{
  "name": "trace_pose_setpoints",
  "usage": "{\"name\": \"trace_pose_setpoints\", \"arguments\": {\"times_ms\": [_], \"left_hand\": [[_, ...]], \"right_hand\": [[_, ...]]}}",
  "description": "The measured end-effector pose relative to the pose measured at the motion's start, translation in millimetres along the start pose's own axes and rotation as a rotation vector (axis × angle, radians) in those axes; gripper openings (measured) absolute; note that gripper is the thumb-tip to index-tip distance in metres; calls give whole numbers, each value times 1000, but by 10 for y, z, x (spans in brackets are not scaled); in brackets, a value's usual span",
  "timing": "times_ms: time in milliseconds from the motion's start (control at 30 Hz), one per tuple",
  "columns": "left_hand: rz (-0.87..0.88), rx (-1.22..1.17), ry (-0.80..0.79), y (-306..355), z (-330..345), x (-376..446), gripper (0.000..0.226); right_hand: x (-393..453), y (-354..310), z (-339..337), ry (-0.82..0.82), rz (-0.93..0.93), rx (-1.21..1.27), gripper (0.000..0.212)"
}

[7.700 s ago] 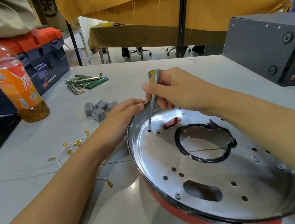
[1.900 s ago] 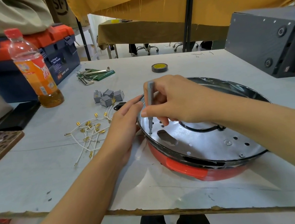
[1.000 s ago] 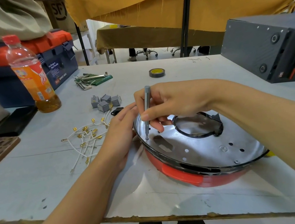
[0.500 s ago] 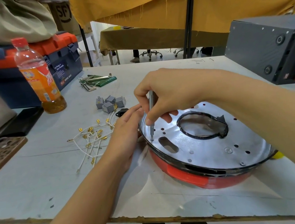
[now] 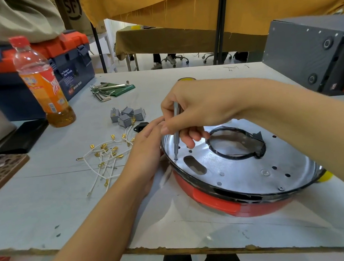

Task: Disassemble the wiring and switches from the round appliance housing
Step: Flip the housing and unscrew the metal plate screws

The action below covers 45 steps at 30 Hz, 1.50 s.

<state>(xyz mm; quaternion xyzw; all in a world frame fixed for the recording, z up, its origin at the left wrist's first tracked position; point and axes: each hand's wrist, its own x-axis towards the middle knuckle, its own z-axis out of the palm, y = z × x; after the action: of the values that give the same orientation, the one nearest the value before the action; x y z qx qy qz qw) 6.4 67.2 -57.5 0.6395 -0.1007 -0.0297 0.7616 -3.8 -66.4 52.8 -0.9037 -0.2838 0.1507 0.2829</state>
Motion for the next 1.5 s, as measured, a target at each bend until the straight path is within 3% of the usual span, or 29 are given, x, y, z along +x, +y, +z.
{"name": "trace_pose_setpoints", "arguments": {"times_ms": [333,400,500,634,934,1100,1500], "left_hand": [[-6,25,-2,27,9,-31,30],[11,50,-13,11,-1,-20,25],[62,94,-68,13,8,-30,41],[75,37,-54,10,9,-28,27],[80,23,-21,16,37,-45,41],[20,-15,2,-6,24,-17,24],[-15,-81,-24,23,36,-30,21]], "right_hand": [[-18,-41,-69,-60,-24,-47,24],[-22,-27,-11,-7,-31,-28,26],[-22,43,116,143,-52,32,34],[-58,146,167,223,-50,111,33],[28,65,72,23,-68,2,30],[37,71,13,-77,-87,14,28],[74,-4,-157,-152,16,-44,15]]}}
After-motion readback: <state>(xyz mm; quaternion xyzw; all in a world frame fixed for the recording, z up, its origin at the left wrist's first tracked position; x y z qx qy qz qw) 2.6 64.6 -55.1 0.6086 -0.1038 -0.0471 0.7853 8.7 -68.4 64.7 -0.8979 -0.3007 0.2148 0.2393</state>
